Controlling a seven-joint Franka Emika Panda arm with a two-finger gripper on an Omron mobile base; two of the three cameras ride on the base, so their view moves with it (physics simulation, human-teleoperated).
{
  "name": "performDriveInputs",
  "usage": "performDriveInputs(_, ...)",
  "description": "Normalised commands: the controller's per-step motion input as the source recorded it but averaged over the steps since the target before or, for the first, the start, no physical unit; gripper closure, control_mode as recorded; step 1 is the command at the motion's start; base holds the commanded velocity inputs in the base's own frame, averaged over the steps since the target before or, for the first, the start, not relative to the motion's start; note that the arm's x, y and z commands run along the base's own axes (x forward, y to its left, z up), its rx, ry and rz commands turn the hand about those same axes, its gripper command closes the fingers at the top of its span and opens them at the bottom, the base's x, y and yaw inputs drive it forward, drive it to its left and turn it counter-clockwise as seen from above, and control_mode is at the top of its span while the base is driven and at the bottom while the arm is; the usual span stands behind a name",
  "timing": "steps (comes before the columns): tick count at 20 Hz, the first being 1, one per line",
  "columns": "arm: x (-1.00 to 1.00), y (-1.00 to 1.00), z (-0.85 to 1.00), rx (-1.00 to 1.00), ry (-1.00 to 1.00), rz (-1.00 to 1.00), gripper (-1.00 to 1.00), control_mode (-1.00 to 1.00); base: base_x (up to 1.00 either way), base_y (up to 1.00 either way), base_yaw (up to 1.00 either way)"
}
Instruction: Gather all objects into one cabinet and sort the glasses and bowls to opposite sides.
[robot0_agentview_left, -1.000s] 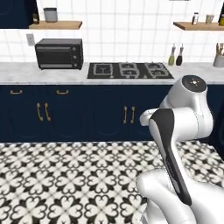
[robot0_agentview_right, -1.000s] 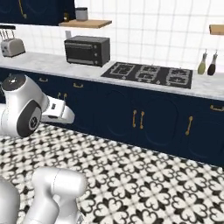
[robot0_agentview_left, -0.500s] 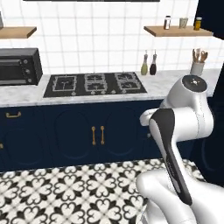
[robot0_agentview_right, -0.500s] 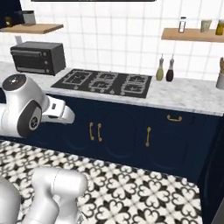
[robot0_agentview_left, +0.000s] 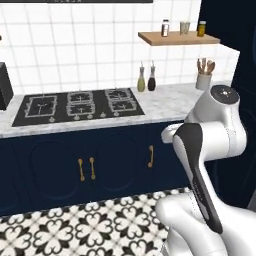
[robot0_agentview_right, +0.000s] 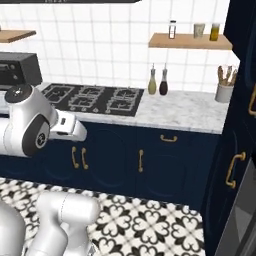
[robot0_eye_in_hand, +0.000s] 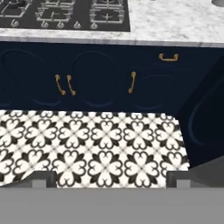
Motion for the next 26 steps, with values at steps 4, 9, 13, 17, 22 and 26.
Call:
performDriveInputs(4, 0.0, 0.0, 0.0, 0.0, 0.0, 0.0, -1.0, 1.0, 0.93, -0.11, -0.07)
performDriveInputs(9, 0.0, 0.0, 0.0, 0.0, 0.0, 0.0, -1.0, 1.0, 0.75, -0.36, -0.03)
performDriveInputs(13, 0.0, 0.0, 0.0, 0.0, 0.0, 0.0, -1.0, 1.0, 0.57, -0.66, 0.0)
performDriveInputs(17, 0.0, 0.0, 0.0, 0.0, 0.0, 0.0, -1.0, 1.0, 0.51, -0.69, 0.0)
performDriveInputs(22, 0.0, 0.0, 0.0, 0.0, 0.0, 0.0, -1.0, 1.0, 0.37, -0.5, 0.0)
performDriveInputs(26, 0.0, 0.0, 0.0, 0.0, 0.0, 0.0, -1.0, 1.0, 0.94, -0.3, 0.01)
